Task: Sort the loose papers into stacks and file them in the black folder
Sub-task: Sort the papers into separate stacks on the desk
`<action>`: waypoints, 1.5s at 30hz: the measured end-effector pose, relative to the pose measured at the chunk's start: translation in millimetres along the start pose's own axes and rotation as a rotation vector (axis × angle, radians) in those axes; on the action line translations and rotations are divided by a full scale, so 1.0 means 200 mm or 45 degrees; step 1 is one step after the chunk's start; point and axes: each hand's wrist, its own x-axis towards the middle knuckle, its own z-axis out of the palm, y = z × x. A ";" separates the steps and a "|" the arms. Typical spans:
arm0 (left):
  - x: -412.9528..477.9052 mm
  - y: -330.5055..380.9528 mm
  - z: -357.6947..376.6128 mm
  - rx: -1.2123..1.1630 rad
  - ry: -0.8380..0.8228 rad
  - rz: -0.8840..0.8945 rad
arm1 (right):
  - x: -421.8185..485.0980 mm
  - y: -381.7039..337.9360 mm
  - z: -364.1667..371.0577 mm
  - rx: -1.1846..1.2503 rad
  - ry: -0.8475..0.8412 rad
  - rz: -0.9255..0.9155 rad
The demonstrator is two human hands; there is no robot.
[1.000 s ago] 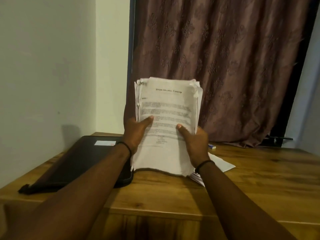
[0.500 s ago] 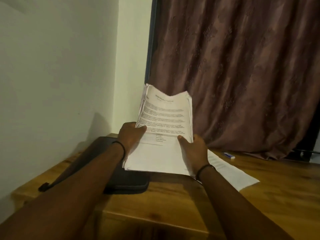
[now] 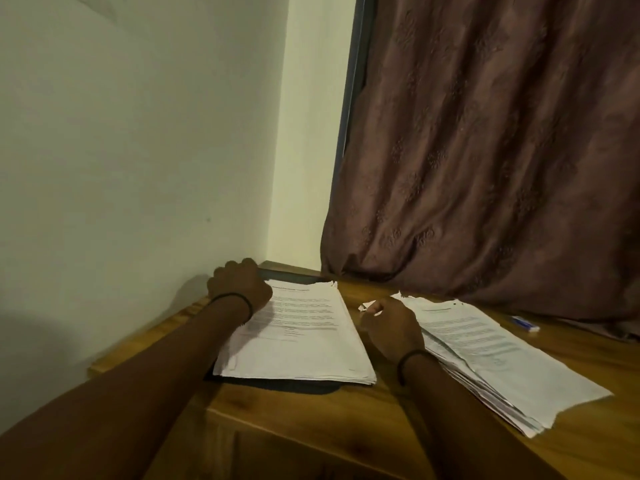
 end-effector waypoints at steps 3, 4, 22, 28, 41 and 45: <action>-0.02 0.23 0.03 -0.033 -0.010 0.197 | 0.03 0.08 -0.11 -0.064 0.065 -0.013; -0.04 0.30 0.06 -0.081 -0.060 0.237 | 0.04 0.10 -0.15 -0.101 0.081 -0.012; -0.16 1.06 0.49 -1.210 -1.245 -0.456 | 0.08 0.61 -0.39 -0.672 0.052 -0.060; -0.14 1.08 0.62 -1.430 -1.138 -0.505 | 0.10 0.62 -0.42 -0.539 0.154 -0.025; -0.15 1.14 0.68 -1.404 -1.188 -0.333 | 0.06 0.59 -0.43 -0.477 0.218 0.043; -0.16 1.11 0.66 -1.482 -1.232 -0.313 | 0.05 0.58 -0.45 -0.466 0.150 0.035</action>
